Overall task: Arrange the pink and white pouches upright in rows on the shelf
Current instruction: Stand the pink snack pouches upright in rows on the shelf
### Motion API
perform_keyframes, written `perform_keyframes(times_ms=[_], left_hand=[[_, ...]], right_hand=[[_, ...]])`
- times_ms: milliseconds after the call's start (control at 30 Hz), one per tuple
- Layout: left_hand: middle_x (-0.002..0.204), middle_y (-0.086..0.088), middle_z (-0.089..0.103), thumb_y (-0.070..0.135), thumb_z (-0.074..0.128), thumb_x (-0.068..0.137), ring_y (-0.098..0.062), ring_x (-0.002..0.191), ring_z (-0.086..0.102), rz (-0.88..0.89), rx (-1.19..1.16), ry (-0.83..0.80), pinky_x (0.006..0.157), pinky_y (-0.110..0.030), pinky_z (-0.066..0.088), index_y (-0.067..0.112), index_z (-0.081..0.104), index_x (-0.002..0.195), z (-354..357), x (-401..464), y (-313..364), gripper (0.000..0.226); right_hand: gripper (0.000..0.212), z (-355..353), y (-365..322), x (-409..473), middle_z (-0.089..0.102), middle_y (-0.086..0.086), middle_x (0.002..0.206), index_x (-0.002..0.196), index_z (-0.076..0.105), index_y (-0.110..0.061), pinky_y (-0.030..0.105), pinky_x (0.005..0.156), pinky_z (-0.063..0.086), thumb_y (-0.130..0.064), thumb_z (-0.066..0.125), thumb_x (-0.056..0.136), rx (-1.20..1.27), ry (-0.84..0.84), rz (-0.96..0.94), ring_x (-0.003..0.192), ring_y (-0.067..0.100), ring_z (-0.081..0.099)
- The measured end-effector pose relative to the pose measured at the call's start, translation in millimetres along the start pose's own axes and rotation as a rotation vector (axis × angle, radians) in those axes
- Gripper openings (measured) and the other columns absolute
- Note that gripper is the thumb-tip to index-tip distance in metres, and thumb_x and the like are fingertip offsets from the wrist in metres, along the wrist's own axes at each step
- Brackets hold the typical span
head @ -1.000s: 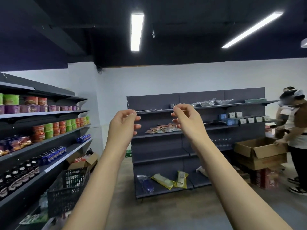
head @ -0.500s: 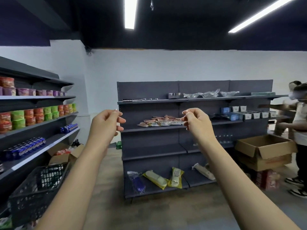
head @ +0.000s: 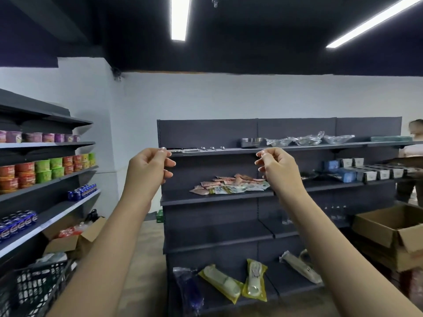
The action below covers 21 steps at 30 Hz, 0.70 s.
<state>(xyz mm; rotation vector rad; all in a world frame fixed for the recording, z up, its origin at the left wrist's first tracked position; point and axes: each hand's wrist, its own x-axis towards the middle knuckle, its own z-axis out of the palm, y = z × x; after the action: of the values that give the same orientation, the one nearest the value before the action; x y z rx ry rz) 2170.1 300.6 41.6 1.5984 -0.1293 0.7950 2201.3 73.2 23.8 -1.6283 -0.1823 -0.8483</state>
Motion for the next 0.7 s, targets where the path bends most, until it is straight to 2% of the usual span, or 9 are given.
perform_keyframes(times_ms=[167,367,700], left_hand=[[0.071,0.004,0.061,0.023,0.045,0.095,-0.012,0.056,0.052,-0.019,0.008,-0.021,0.054,-0.022,0.039,0.022,0.057,0.075,25.6,49.5,-42.9,0.024],[0.072,0.004,0.061,0.023,0.044,0.096,-0.012,0.056,0.052,-0.023,0.030,-0.026,0.054,-0.021,0.039,0.021,0.057,0.075,57.4,107.3,-89.2,0.025],[0.071,0.004,0.061,0.021,0.045,0.095,-0.012,0.056,0.051,-0.008,0.025,0.002,0.053,-0.022,0.038,0.019,0.058,0.077,142.7,226.0,-162.9,0.022]], right_hand=[[0.021,29.4,44.6,48.8,0.064,-0.002,0.077,0.079,0.060,-0.021,0.027,0.064,0.044,-0.018,0.044,0.092,-0.009,0.025,0.010,0.066,0.012,0.053],[0.019,64.5,90.1,103.9,0.063,-0.002,0.075,0.084,0.061,-0.016,0.023,0.058,0.043,-0.017,0.044,0.093,-0.006,0.008,0.009,0.061,0.010,0.052],[0.019,120.3,181.2,237.7,0.063,-0.003,0.076,0.087,0.061,-0.016,0.029,0.065,0.044,-0.020,0.044,0.094,0.034,-0.023,-0.009,0.068,0.013,0.053]])
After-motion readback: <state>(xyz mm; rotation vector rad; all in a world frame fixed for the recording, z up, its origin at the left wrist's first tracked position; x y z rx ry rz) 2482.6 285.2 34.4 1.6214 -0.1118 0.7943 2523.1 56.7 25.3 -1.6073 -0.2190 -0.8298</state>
